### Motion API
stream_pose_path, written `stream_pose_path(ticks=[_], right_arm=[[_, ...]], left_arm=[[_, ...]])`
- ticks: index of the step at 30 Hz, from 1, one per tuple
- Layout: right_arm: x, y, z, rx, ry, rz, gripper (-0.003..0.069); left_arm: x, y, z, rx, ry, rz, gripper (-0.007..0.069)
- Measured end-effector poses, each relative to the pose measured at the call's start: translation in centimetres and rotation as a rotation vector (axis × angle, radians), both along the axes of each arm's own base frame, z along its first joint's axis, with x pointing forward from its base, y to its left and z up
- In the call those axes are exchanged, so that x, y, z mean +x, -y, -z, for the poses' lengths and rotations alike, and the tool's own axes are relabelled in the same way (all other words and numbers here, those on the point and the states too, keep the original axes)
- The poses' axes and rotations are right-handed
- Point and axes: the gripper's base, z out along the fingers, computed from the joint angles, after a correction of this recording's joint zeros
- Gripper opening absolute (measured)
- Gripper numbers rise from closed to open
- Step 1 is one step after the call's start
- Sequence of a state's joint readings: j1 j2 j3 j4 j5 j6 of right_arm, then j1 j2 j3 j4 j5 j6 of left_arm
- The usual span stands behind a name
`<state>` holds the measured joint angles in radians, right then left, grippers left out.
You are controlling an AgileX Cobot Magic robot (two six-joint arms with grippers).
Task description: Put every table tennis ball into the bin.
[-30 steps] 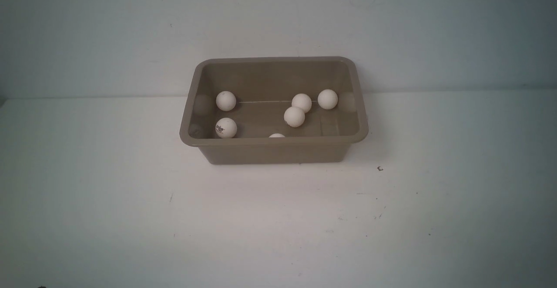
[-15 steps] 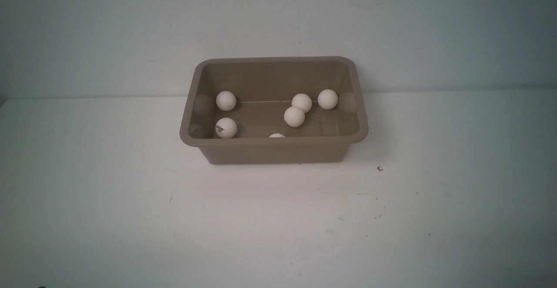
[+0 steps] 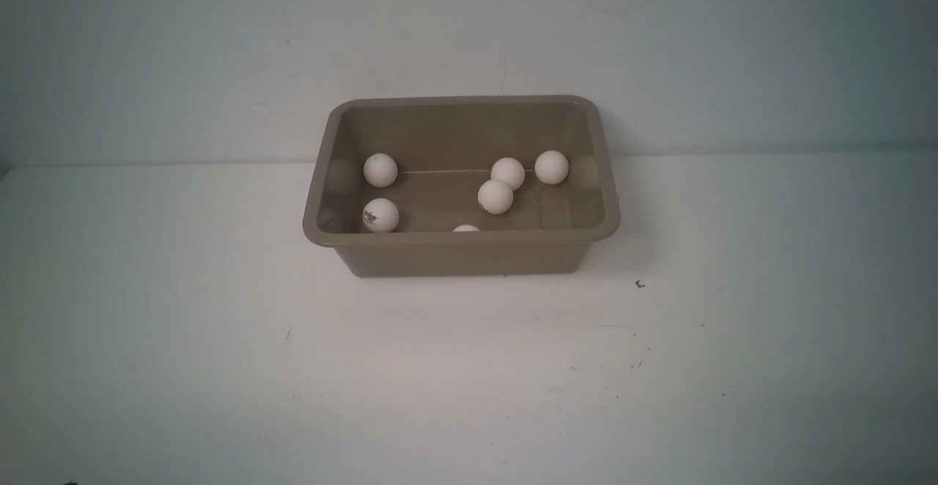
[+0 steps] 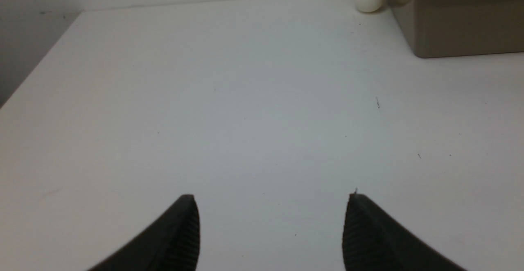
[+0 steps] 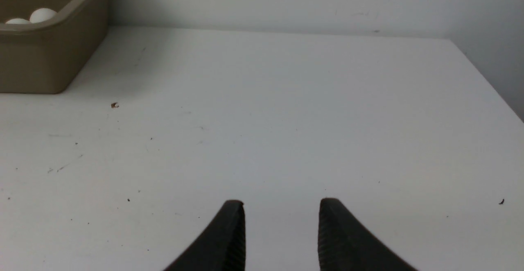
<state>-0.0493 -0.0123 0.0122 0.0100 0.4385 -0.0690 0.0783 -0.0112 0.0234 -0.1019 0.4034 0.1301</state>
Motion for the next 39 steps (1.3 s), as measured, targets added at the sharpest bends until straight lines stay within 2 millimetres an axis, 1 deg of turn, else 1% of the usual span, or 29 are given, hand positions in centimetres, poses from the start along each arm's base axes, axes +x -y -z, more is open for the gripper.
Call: stream_pose_path(ticks=[39], right_arm=[[0.08,-0.02,-0.09,0.004,0.025,-0.001,0.0243]], left_arm=[[0.00,0.00,0.00,0.000,0.000,0.000,0.0426]])
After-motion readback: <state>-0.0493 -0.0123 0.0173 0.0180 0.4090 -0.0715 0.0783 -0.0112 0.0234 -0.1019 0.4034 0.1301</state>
